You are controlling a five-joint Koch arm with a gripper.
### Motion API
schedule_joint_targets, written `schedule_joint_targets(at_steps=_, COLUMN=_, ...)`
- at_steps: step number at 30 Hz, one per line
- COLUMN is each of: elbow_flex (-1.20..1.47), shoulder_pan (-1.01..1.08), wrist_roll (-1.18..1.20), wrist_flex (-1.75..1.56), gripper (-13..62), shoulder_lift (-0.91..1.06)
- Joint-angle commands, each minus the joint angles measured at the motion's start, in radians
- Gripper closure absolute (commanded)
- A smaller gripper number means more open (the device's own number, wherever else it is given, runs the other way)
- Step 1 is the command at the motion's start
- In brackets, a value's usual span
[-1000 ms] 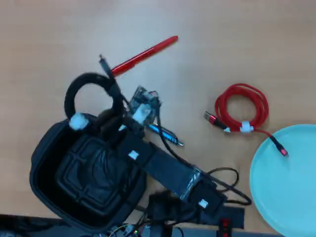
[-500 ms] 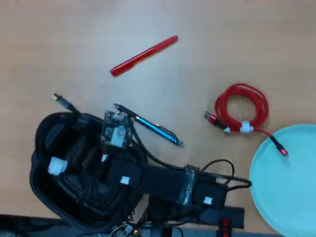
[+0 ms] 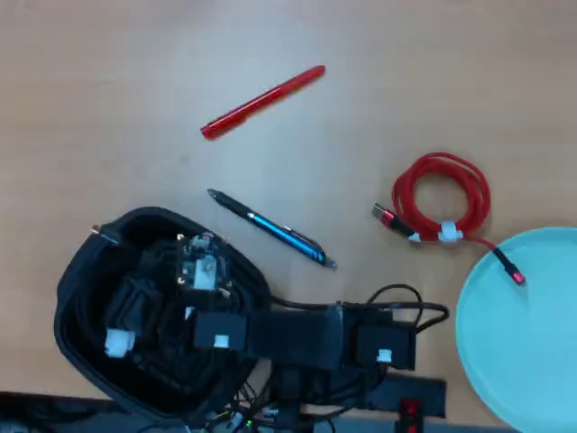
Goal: Put a black charging cable in a black bowl and put a red charging cable in a green bowl
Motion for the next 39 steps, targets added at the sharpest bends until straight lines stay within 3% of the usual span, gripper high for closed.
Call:
schedule_joint_targets(at_steps=1, elbow_flex=-0.066, shoulder_pan=-0.012, wrist_roll=-0.026, wrist_flex=-0.156, gripper=55.5, shoulder_lift=0.035)
schedule_joint_targets(at_steps=13, elbow_flex=0.032, shoulder_pan=-0.032, wrist_roll=-0.029, wrist_flex=-0.176, gripper=53.1, shoulder_lift=0.012)
schedule_joint_targets(at_steps=22, elbow_flex=0.1, shoulder_pan=-0.046, wrist_roll=-0.029, wrist_flex=-0.181, gripper=34.5, shoulder_lift=-0.086)
schedule_joint_targets(at_steps=27, elbow_flex=0.104, shoulder_pan=-0.075, wrist_roll=-0.028, wrist_flex=-0.178, gripper=29.4, shoulder_lift=-0.181)
schedule_joint_targets(at_steps=39, elbow_flex=0.055, shoulder_pan=-0.067, wrist_roll=-0.021, wrist_flex=-0.101, gripper=9.8, shoulder_lift=-0.161)
